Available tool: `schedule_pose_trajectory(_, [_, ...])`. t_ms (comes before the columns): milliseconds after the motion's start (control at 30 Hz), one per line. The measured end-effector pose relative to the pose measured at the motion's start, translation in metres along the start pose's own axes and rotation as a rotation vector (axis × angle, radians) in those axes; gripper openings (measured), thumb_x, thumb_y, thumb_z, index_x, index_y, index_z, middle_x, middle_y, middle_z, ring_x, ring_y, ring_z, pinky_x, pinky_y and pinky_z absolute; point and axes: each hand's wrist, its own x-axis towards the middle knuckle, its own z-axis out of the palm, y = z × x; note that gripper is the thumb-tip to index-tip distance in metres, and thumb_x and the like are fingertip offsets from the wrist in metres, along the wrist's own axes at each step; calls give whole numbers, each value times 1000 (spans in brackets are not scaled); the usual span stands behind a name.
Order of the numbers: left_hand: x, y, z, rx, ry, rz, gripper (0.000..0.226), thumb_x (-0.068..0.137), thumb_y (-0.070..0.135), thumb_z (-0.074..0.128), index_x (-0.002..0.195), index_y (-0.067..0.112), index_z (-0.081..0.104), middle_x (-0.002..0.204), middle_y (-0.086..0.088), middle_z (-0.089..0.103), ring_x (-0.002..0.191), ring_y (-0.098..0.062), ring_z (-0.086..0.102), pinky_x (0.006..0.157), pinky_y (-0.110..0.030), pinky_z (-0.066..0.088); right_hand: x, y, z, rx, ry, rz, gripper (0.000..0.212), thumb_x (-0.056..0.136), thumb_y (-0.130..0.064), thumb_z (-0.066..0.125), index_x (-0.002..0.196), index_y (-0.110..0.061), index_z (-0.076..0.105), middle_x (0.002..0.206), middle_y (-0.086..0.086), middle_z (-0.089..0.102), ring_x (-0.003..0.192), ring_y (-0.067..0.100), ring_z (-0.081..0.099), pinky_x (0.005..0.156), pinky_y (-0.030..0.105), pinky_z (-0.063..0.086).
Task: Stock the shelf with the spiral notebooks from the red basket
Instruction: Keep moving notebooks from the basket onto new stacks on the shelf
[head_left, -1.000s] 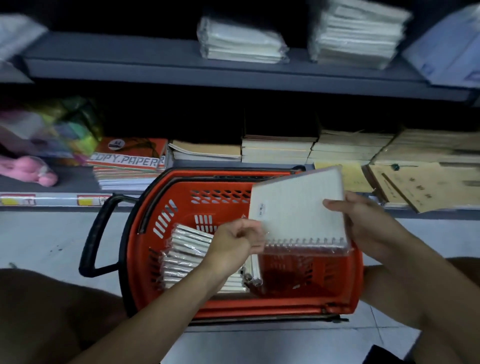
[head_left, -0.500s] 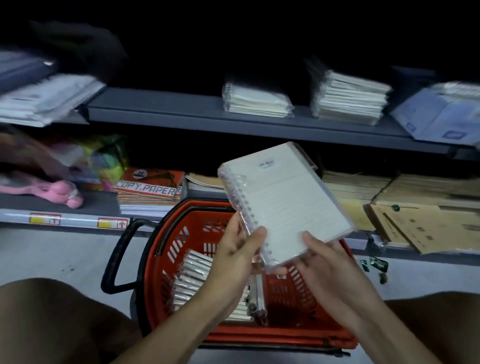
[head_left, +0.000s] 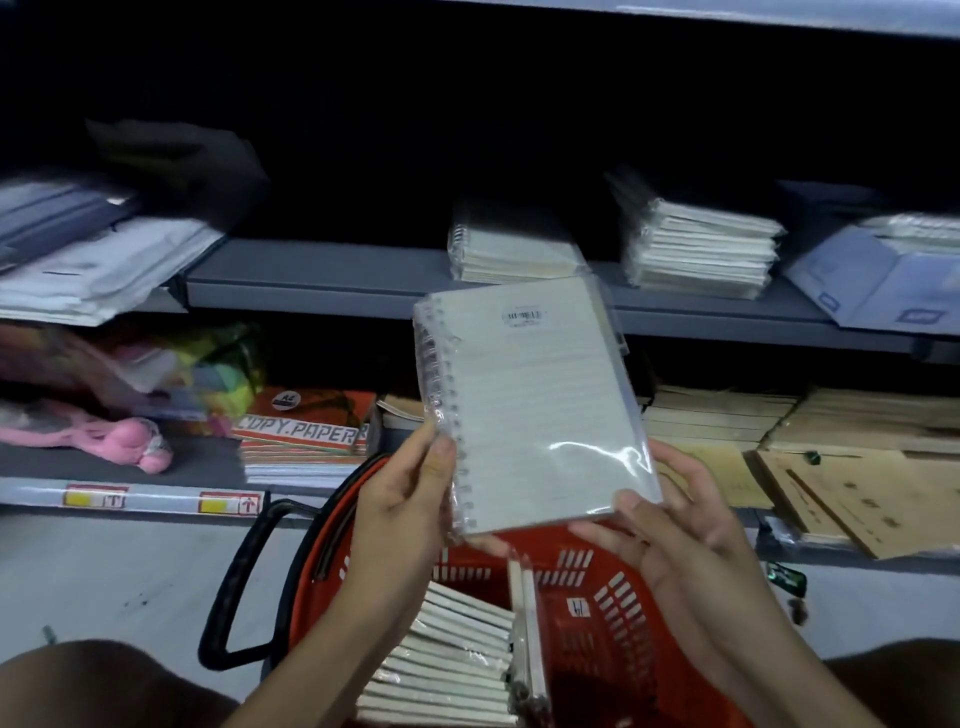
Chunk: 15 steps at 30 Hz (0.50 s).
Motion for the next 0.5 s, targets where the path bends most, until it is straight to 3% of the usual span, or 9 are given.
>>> schedule_pose_trajectory(133, [13, 3, -3, 10, 50, -12, 29, 101, 28, 51, 123, 26, 69, 110, -9, 77, 79, -39, 74, 64, -50, 63, 8, 9, 8, 64, 47, -14, 45, 80, -1, 63, 122, -14, 55, 120, 16, 72, 106, 38, 71, 78, 41, 63])
schedule_pose_trajectory(233, [24, 8, -8, -60, -3, -46, 32, 99, 24, 54, 128, 24, 67, 120, -14, 70, 98, -42, 68, 68, -51, 63, 19, 10, 13, 98, 67, -32, 48, 80, -1, 63, 126, -11, 54, 113, 12, 73, 100, 33, 72, 77, 41, 63])
schedule_pose_trajectory(300, [32, 15, -10, -121, -55, -73, 38, 97, 16, 54, 134, 24, 63, 125, -15, 69, 110, -36, 66, 71, -50, 63, 28, 8, 16, 112, 74, -54, 47, 82, -1, 61, 127, -11, 55, 111, 11, 73, 97, 32, 73, 76, 41, 63])
schedule_pose_trajectory(367, [41, 24, -12, -99, -64, -49, 41, 98, 13, 54, 136, 25, 60, 125, 0, 72, 108, -27, 72, 72, -49, 63, 39, 5, 20, 121, 74, -65, 42, 87, 1, 58, 128, -11, 54, 121, 13, 72, 105, 36, 72, 78, 40, 63])
schedule_pose_trajectory(500, [79, 38, -2, -5, 23, 98, 35, 96, 17, 58, 131, 19, 65, 124, -2, 73, 103, -28, 74, 72, -47, 63, 75, -7, 34, 106, 91, -145, 35, 95, 3, 54, 128, -8, 52, 125, 14, 70, 109, 37, 70, 80, 39, 62])
